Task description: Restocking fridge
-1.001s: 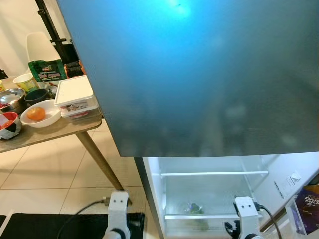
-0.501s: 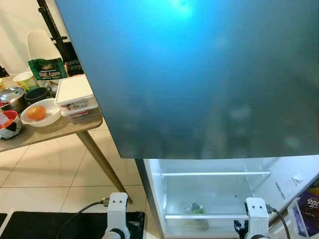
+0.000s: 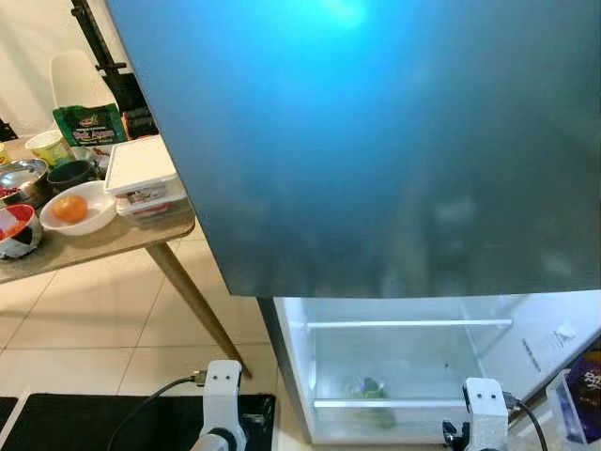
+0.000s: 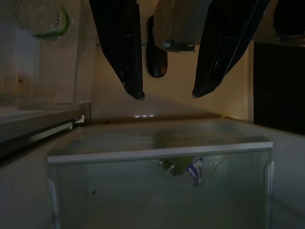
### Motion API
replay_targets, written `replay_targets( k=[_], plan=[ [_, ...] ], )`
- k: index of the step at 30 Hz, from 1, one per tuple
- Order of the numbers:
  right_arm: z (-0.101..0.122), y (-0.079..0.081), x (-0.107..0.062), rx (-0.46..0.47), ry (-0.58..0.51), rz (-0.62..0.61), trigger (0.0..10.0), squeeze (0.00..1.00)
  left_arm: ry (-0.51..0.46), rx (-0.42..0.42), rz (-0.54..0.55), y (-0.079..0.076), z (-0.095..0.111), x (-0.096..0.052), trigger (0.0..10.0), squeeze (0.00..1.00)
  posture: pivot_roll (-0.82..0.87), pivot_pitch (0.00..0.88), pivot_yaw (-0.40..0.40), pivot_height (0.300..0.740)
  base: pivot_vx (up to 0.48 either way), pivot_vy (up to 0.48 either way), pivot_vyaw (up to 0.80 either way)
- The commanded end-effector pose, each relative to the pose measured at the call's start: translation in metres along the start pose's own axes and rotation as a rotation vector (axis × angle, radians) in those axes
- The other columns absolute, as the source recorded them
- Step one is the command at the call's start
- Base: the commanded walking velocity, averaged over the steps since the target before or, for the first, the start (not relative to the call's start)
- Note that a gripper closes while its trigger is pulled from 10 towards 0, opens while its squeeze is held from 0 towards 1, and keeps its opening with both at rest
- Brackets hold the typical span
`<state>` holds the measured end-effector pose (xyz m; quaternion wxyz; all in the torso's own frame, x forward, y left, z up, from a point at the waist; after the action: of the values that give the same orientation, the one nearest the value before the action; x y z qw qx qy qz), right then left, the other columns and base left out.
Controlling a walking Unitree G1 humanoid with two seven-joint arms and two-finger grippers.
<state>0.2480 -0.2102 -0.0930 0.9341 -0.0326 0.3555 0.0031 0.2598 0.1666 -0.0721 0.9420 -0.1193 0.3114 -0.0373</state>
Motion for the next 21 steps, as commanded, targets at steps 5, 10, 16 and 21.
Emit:
replay_targets(
  k=[5,10,16,21],
  plan=[
    [-0.0090,0.0017,-0.0021,0.022,0.019,0.001,10.0,0.00,0.018,-0.012,-0.002,-0.0008,-0.0075,-0.0018,10.0,0.00,0.03,0.081,0.072,0.734,-0.244,0.000,0.00],
    [-0.0090,0.0015,-0.0021,0.020,0.019,0.003,10.0,0.00,0.017,-0.014,-0.002,-0.0009,-0.0074,-0.0019,10.0,0.00,0.03,0.079,0.070,0.734,-0.242,0.000,0.00],
    [-0.0046,0.0013,-0.0012,0.014,0.005,0.010,10.0,0.00,0.013,-0.016,-0.003,-0.0015,-0.0064,-0.0018,10.0,0.00,0.03,0.083,0.069,0.734,-0.244,0.000,0.00],
    [-0.0046,0.0013,-0.0012,0.014,0.005,0.010,10.0,0.00,0.013,-0.016,-0.003,-0.0015,-0.0064,-0.0018,10.0,0.00,0.03,0.083,0.069,0.734,-0.244,0.000,0.00]
  ],
)
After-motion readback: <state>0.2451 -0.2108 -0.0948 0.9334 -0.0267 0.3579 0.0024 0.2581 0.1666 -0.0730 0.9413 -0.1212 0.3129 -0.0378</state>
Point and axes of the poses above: a point about 5 cm out from each wrist's last joint towards the gripper, its own x axis pointing out of the wrist towards the gripper, its own z axis along the axis of the wrist's last joint, y = z × x, the point moved 5 cm from there along x, pointing out of the wrist towards the gripper, and after that the axes turned 7 degrees about -x, right-handed, at the moved point
